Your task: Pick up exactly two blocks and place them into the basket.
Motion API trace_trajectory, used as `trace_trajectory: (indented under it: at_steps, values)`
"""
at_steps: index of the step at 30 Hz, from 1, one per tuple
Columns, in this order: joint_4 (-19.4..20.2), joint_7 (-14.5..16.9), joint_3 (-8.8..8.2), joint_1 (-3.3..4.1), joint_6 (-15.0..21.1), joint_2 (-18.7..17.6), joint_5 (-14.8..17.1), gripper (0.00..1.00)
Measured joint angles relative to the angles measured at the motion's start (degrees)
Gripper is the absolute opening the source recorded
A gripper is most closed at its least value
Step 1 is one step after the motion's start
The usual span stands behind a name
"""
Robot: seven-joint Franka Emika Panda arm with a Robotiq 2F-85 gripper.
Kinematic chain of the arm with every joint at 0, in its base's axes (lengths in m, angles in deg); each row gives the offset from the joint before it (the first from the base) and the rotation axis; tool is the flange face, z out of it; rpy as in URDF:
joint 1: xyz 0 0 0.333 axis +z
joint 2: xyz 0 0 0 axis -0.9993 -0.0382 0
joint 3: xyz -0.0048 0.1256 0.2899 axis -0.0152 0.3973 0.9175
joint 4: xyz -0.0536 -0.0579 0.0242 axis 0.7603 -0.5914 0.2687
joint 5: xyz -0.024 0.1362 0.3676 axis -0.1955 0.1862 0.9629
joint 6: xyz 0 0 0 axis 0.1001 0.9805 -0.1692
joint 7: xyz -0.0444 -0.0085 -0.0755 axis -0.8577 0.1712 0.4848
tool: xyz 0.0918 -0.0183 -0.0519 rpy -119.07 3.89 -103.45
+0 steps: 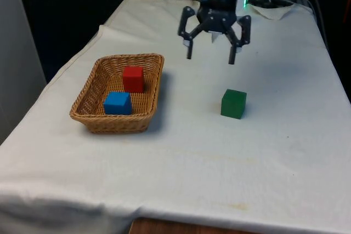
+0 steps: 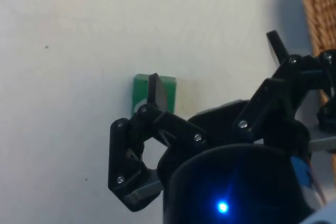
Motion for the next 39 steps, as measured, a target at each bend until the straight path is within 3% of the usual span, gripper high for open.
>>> trace_trajectory:
  at_steps: [9, 18, 39]
  values:
    - [-0.17, -2.86, 3.44, 0.17, 0.00, -1.55, 0.00, 1.00]
    - [-2.01, -5.96, 5.27, 0.17, -0.97, -4.35, 0.00, 1.00]
    - [-1.60, -12.66, 5.96, 0.17, -3.32, -3.27, 0.00, 1.00]
